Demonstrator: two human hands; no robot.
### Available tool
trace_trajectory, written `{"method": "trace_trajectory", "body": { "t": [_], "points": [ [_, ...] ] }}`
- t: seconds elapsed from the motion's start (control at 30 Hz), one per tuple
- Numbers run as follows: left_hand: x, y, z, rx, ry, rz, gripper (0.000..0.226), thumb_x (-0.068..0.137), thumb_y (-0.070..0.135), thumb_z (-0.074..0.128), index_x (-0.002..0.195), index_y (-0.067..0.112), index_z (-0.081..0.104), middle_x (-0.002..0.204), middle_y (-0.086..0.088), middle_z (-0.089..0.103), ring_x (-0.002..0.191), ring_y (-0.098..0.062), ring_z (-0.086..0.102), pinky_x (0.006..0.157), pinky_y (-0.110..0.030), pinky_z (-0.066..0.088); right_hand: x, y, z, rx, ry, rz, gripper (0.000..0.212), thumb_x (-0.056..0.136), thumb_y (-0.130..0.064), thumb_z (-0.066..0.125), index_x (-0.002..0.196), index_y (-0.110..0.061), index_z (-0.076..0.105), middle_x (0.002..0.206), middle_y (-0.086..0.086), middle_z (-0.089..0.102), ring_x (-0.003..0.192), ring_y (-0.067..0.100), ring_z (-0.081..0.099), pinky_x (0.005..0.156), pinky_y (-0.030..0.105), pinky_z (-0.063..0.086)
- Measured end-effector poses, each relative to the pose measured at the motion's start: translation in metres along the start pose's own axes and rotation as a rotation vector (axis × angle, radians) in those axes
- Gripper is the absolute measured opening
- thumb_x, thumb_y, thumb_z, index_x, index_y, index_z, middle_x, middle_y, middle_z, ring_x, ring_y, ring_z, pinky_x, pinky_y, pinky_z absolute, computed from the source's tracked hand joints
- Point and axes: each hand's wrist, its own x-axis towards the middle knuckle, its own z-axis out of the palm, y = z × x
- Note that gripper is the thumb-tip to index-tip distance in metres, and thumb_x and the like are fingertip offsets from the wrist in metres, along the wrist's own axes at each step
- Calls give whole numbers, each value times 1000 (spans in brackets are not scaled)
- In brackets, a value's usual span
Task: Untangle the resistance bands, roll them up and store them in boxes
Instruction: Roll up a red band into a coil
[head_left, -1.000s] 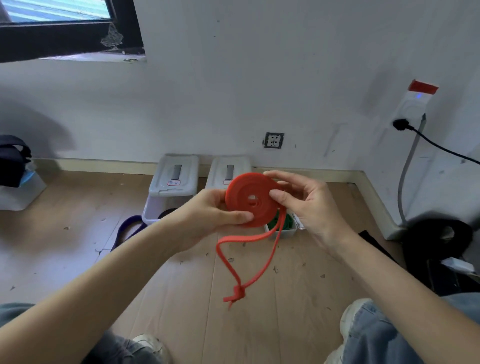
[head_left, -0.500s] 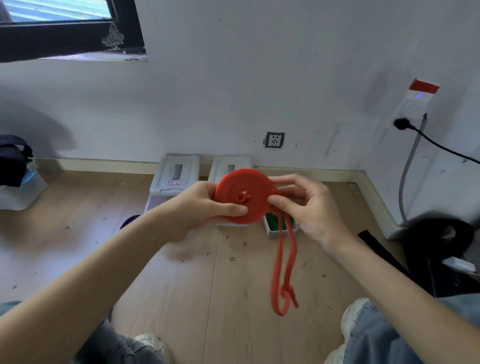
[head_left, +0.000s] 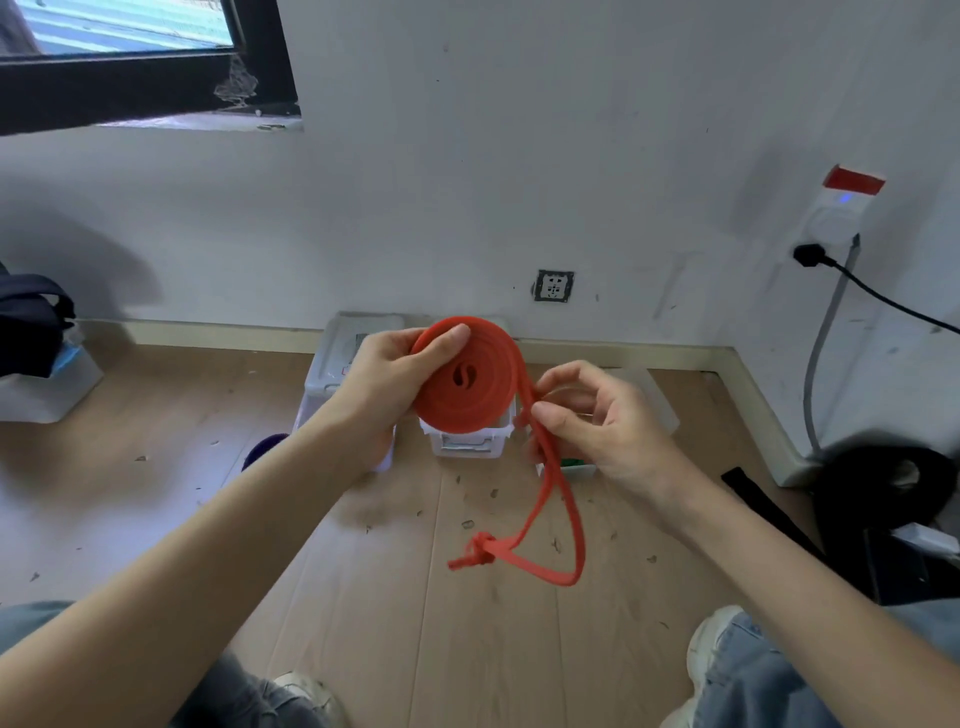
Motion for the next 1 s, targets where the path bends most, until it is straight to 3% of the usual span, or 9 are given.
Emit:
{"method": "trace_trajectory", "body": {
  "t": [0.13,0.2,0.3,0.47,0.57,0.73,0.8,0.9,1.0],
  "points": [
    [-3,-4,13,-104,17,16,14,86,27,62,84,15,70,72,2,73,63,-9,69,51,-20,52,1,4,6,-10,145,-6,33,74,-22,72,100,-17,52,83,4,73,74,21,71,69,33,57],
    [-3,-4,13,-94,-4,12,16,86,29,63,85,15,71,75,0,74,66,-10,69,52,-21,52,0,3,5,-61,197,-16,32,70,-26,74,96,-21,58,82,3,72,76,22,71,76,41,57],
    [-1,-2,10,-58,-40,11,17,84,31,63,85,16,71,75,-1,74,65,-10,69,52,-20,52,-2,-2,1,-60,190,-10,35,62,-34,75,91,-22,60,88,4,71,74,25,70,72,44,58],
    [0,-2,6,-13,-101,41,17,84,25,62,96,17,70,89,-4,74,80,-14,69,70,-29,57,-4,-7,5,36,75,26,41,70,-28,72,104,-19,51,79,1,69,59,23,67,55,33,55],
    [-5,-5,14,-112,-93,27,19,86,22,59,100,12,68,95,-10,71,83,-18,66,77,-36,56,-5,-7,9,-48,99,-23,38,72,-29,69,104,-22,50,84,-1,66,65,23,70,56,28,55],
    [-9,-6,22,-257,-80,-16,31,83,29,61,104,7,66,93,-11,71,80,-19,67,73,-37,57,-2,-7,14,-8,162,-38,26,82,-17,66,103,-16,53,90,10,69,68,23,70,59,32,58],
    [-8,-4,20,-192,-113,-50,47,71,39,68,104,6,64,93,-12,71,80,-22,67,72,-38,57,-1,-9,12,-47,167,-40,18,84,-11,65,100,-16,55,83,9,71,65,21,70,56,30,57],
    [-6,-4,20,-15,-83,-50,29,76,41,66,84,12,62,72,-4,68,63,-16,62,59,-27,53,0,-11,8,-147,145,-83,17,87,-7,63,98,-21,63,81,8,71,66,15,69,55,25,55],
    [-6,-9,22,155,-35,34,18,87,36,60,83,20,67,74,-1,70,64,-10,64,61,-24,55,-2,-11,11,-94,132,-84,22,88,-4,60,101,-20,65,81,8,71,68,12,69,56,19,53]
  ]
}}
